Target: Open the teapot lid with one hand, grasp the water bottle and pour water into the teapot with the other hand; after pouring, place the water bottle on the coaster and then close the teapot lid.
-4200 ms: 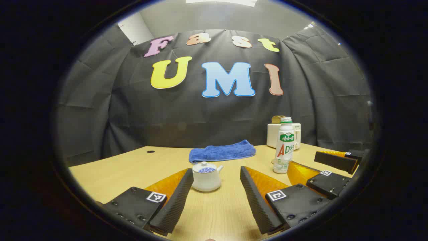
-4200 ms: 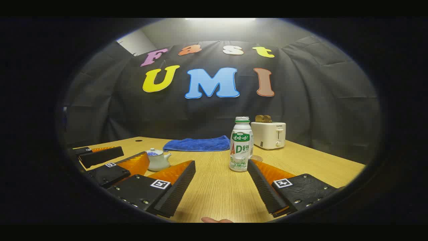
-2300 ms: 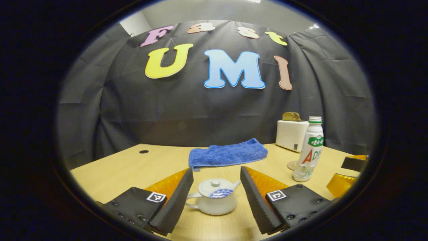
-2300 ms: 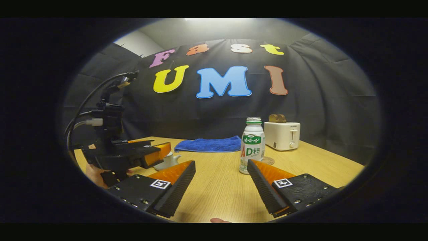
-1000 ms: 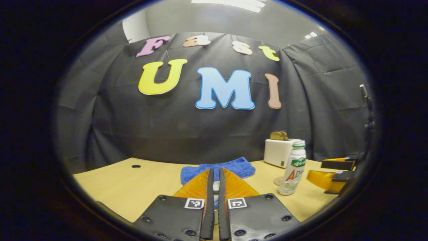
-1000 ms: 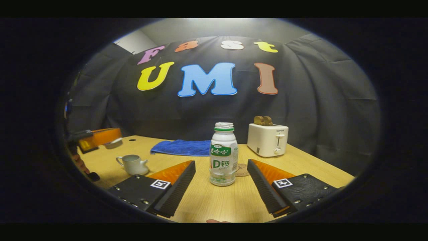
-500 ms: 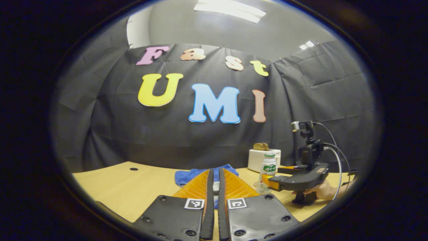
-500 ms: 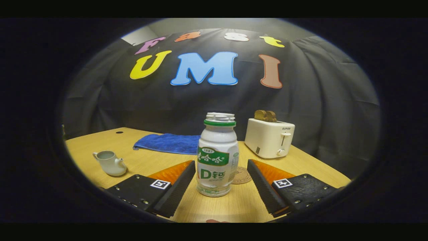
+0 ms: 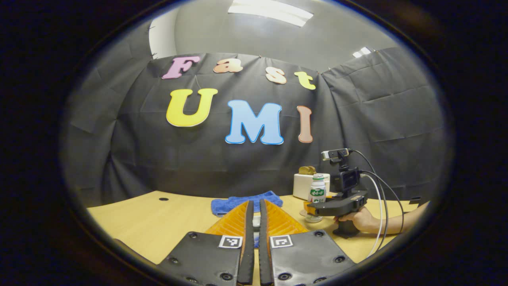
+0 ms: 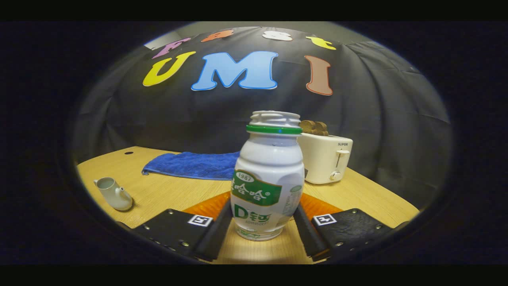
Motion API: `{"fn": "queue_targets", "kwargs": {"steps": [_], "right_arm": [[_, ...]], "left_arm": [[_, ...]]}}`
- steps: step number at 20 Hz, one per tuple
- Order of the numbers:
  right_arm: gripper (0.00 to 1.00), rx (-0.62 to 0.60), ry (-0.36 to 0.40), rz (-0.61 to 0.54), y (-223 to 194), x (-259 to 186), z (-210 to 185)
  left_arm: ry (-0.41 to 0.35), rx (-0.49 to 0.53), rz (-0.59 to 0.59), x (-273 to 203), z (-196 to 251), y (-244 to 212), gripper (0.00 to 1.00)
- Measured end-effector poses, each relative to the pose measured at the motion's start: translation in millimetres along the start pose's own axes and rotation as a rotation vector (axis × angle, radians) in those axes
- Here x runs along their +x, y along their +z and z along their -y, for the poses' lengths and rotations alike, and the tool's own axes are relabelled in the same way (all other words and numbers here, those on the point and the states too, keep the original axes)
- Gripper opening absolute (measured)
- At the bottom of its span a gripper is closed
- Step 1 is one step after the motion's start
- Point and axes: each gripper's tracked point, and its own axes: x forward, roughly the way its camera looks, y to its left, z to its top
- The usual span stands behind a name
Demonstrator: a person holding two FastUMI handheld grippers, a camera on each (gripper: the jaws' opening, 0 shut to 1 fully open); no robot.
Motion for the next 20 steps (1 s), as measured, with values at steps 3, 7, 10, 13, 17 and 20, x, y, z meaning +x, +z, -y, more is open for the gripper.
{"fn": "queue_targets", "kwargs": {"steps": [3, 7, 10, 13, 17, 20], "right_arm": [[0.76, -0.06, 0.015, 0.004, 3, -4, -5], [0.73, -0.19, 0.053, 0.033, 14, -17, -27], [0.73, -0.288, 0.102, 0.047, 19, -27, -56], [0.73, -0.458, 0.135, 0.067, 21, -34, -83], [0.73, -0.597, 0.157, 0.09, 22, -37, -110], [0.73, -0.677, 0.162, 0.098, 22, -36, -124]], "left_arm": [[0.0, -0.026, -0.013, -15, -6, -4, 0.15], [-0.013, -0.055, -0.006, -40, -11, -9, 0.07], [-0.036, -0.038, -0.026, -56, -9, -24, 0.15], [-0.038, -0.006, -0.035, -75, -3, -31, 0.15], [-0.037, 0.027, -0.053, -94, 8, -37, 0.15], [-0.026, 0.013, -0.067, -109, 2, -45, 0.15]]}}
